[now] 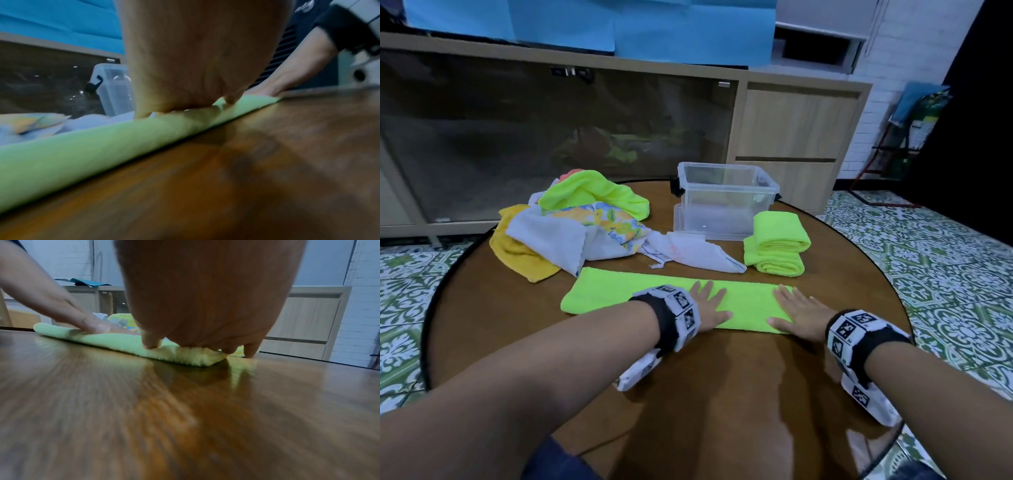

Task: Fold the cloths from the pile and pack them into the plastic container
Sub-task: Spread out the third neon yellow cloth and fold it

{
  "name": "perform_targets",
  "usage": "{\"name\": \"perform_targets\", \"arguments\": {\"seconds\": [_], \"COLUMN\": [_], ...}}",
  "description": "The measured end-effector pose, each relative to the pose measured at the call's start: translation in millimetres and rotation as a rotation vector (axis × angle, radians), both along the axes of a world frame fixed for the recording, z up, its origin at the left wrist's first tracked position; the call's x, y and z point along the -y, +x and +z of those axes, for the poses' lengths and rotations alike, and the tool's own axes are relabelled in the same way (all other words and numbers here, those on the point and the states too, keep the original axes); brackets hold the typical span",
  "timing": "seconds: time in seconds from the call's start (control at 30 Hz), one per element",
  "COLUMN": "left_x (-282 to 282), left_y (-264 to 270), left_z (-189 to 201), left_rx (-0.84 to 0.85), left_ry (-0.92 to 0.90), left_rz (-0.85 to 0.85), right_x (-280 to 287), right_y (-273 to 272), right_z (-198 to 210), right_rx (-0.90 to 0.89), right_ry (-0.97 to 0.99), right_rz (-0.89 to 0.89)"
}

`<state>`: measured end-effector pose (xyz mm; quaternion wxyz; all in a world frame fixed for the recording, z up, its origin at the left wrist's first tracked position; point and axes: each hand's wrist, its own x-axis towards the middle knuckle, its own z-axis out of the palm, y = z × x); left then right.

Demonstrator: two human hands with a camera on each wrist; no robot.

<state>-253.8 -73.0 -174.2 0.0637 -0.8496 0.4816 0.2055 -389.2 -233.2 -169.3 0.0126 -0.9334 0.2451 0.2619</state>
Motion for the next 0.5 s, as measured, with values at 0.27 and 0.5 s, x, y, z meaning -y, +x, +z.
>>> {"name": "perform_targets", "arguments": {"seconds": [0.27,0.5], "left_x": [-84,-147], "left_y": [81,120], "left_z": [-15,-7], "left_rx": [0.091,0.040], "left_ry": [0.037,0.131], "left_rz": [0.168,0.282], "right_x": [8,3], "right_y": [2,4], "right_z": [-6,3], "right_rx": [-0.015,-0.021], "right_ry": [0.043,0.052], "right_rz": [0.003,-0.023]}}
